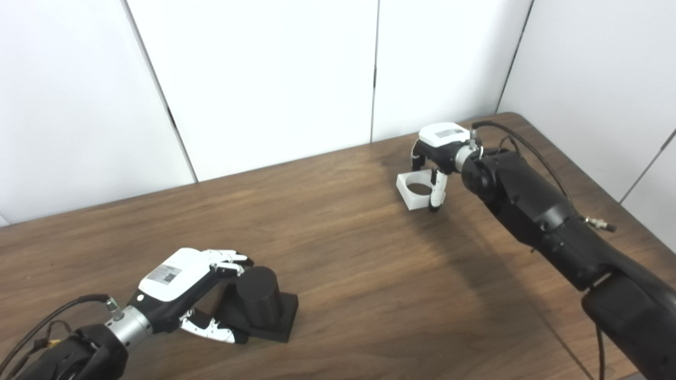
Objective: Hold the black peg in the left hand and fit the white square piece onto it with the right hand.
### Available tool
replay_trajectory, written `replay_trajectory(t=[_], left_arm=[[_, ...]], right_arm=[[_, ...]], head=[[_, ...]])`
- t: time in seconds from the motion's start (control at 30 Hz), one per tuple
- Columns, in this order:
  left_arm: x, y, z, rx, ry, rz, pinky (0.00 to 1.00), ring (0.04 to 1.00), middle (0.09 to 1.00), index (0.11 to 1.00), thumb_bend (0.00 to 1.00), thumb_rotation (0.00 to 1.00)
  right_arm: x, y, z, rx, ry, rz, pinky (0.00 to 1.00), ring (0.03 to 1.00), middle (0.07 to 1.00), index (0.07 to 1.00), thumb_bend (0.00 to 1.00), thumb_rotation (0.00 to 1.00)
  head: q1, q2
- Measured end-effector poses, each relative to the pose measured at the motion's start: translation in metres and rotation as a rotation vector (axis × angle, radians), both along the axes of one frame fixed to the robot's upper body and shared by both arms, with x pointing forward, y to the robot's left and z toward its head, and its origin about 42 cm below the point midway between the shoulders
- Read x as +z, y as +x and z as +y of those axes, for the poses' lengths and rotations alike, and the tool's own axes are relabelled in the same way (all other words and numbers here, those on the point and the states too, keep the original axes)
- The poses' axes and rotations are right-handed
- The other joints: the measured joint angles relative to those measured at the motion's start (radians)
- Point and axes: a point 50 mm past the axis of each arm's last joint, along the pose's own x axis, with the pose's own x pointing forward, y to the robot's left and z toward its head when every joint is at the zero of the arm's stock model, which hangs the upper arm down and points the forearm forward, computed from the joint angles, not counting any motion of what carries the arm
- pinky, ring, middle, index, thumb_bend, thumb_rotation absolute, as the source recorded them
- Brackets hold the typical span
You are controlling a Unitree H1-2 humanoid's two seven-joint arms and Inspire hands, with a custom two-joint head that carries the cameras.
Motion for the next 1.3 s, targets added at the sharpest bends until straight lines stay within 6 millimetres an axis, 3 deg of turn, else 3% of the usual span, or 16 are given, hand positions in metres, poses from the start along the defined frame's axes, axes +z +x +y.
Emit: replay_trajectory(t=[0.2,0.4,0.5,0.57,0.9,1.3], left_arm=[[0.003,-0.002,-0.002,0.004,0.011,0.007,0.82,0.863,0.832,0.491,0.52,0.06],[0.002,-0.002,-0.005,0.006,0.013,0.008,0.83,0.867,0.836,0.491,0.52,0.07],[0.002,-0.001,-0.007,0.009,0.012,0.01,0.85,0.874,0.839,0.491,0.52,0.07],[0.002,-0.001,-0.009,0.01,0.013,0.013,0.85,0.88,0.845,0.492,0.52,0.07],[0.002,0.001,-0.017,0.013,0.01,0.02,0.86,0.892,0.858,0.492,0.52,0.07],[0.003,0.006,-0.026,0.014,0.026,0.009,0.86,0.887,0.856,0.493,0.52,0.07]], right_arm=[[0.026,-0.011,0.017,0.094,0.036,-0.113,0.78,0.831,0.751,0.481,0.52,0.13],[0.05,-0.022,0.039,0.211,0.04,-0.171,0.78,0.838,0.754,0.481,0.52,0.13],[0.057,-0.028,0.048,0.274,0.04,-0.185,0.74,0.843,0.761,0.479,0.52,0.13],[0.062,-0.032,0.053,0.324,0.028,-0.193,0.72,0.836,0.759,0.479,0.52,0.13],[0.079,-0.057,0.078,0.536,0.033,-0.236,0.71,0.84,0.765,0.48,0.52,0.13],[0.084,-0.079,0.111,0.69,0.079,-0.235,0.72,0.841,0.768,0.48,0.52,0.13]], head=[[0.051,0.017],[0.146,0.049],[0.164,0.055],[0.216,0.066],[0.364,0.083],[0.398,0.092]])
